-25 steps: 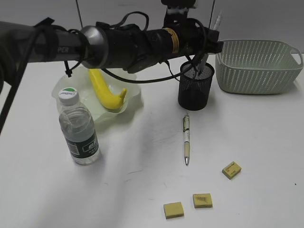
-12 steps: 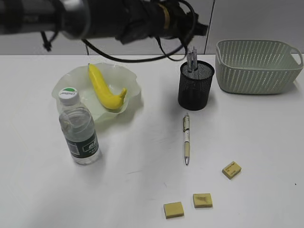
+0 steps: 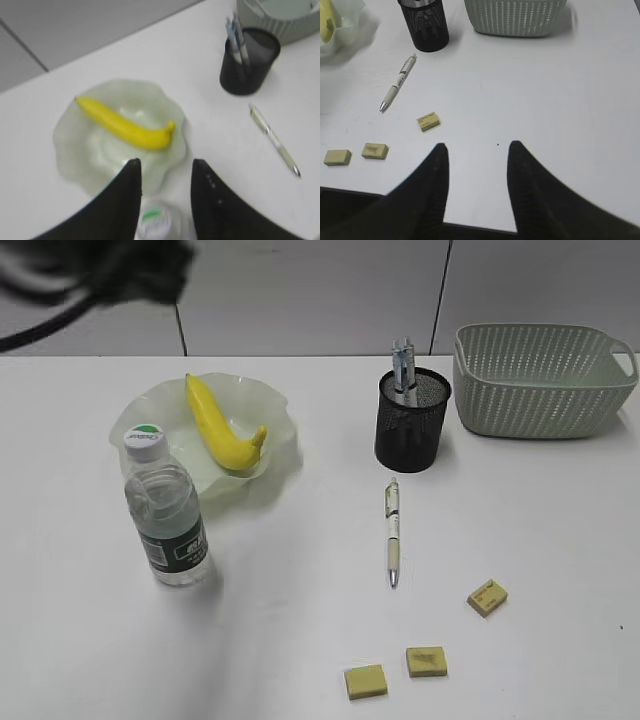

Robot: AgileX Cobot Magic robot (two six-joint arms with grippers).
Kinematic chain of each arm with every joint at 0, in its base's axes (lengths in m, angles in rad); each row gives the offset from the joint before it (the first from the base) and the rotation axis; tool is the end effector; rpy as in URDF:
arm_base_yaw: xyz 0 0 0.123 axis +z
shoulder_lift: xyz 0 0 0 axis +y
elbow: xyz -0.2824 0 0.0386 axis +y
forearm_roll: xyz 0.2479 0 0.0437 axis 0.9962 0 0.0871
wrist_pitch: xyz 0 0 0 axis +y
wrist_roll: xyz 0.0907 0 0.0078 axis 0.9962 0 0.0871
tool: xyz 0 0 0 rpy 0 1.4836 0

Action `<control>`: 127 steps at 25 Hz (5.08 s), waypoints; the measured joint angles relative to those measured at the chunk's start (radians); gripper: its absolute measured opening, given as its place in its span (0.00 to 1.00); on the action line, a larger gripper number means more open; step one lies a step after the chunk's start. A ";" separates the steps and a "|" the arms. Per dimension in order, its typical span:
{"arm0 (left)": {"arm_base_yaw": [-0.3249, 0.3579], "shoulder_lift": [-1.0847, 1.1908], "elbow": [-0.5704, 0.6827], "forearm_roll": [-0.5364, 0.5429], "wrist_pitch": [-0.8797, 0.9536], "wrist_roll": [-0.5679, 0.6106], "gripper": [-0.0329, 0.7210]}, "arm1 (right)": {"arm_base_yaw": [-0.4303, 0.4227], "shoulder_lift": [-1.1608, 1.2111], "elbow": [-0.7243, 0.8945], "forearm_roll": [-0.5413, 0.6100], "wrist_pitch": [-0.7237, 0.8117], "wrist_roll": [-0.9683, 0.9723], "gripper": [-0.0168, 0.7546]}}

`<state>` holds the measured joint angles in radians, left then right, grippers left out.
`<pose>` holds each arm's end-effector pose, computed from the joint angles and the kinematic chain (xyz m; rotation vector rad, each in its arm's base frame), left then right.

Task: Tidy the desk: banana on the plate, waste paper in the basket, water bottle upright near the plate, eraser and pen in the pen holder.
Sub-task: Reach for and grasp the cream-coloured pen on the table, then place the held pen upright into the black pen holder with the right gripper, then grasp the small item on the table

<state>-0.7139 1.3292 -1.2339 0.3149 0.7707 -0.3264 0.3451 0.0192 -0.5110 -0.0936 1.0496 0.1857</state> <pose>0.2287 -0.1721 0.3654 0.5963 2.2296 -0.1623 -0.0002 -0.0079 0.2815 -0.1596 2.0387 0.2206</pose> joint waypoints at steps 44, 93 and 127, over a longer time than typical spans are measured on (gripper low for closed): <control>0.384 -1.334 0.694 -0.131 0.299 0.065 0.62 | 0.195 2.126 -1.048 0.101 -0.142 0.171 0.52; 0.546 -1.335 0.694 -0.133 0.299 0.065 0.62 | -0.033 1.909 -0.760 -0.485 -1.272 0.396 0.12; 0.546 -1.175 0.674 -0.291 0.216 0.265 0.62 | -0.036 0.289 -0.154 0.052 0.158 -0.127 0.53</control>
<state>-0.1674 0.1544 -0.5598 0.0240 0.9865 -0.0615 0.3092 0.3086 -0.6654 -0.0421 1.2077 0.0583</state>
